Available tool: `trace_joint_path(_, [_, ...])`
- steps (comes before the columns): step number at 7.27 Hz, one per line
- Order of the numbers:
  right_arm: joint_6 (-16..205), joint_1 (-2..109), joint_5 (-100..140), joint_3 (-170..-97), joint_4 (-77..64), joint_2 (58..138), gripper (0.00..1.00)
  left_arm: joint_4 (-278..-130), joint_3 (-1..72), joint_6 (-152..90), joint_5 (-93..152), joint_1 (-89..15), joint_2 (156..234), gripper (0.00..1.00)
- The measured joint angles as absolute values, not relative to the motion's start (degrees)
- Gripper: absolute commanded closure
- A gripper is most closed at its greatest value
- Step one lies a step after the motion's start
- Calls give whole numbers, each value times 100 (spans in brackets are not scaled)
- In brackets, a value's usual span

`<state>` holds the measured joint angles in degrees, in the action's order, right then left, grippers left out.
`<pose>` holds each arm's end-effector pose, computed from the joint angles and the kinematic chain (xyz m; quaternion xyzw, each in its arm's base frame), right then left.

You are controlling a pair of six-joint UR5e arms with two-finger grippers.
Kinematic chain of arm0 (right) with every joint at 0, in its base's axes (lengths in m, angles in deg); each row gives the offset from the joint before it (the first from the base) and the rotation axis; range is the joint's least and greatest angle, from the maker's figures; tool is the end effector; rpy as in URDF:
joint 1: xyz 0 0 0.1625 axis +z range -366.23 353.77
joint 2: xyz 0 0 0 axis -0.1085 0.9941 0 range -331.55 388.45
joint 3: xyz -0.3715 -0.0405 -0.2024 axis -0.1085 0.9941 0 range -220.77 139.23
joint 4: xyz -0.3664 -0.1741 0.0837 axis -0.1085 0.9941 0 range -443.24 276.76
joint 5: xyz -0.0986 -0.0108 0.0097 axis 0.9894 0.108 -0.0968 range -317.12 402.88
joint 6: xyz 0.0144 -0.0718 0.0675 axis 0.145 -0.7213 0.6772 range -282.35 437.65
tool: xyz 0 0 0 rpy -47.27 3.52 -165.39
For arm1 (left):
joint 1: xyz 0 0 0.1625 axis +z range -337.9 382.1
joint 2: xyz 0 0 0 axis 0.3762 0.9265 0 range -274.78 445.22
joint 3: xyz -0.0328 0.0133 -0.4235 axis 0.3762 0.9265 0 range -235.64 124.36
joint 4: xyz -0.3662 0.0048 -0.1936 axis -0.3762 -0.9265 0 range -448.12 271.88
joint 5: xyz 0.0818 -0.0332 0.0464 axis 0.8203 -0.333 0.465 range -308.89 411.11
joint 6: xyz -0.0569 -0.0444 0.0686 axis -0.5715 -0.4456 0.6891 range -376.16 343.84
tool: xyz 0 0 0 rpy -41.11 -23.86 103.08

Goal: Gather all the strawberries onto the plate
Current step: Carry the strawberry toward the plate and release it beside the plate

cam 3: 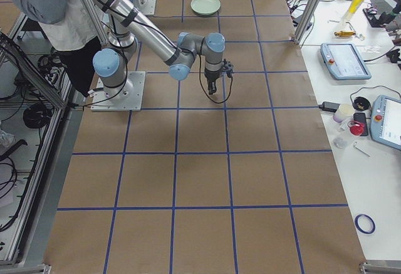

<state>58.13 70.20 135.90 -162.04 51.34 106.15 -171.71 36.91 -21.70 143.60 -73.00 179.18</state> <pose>0.0128 -0.4928 0.2098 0.0517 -0.9983 0.0009 0.0278 -0.1745 -0.5051 0.4424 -0.0039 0.9998 -0.0012 0.0218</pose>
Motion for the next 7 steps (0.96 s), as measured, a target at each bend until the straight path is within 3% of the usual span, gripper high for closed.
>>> trace_joint_path(3, [8420, 8863, 13600, -15968, 5033, 10621, 100, -17171, 3696, -2178, 14355, -7302, 17918, 0])
trace_joint_path(6, [11007, 10562, 13124, -15160, 4729, 10273, 100, -17171, 3692, -2182, 14356, -7308, 17918, 0])
trace_joint_path(7, [11567, 10935, 13016, -14821, 4707, 9956, 74, -17171, 3692, -2182, 14357, -7309, 17918, 0])
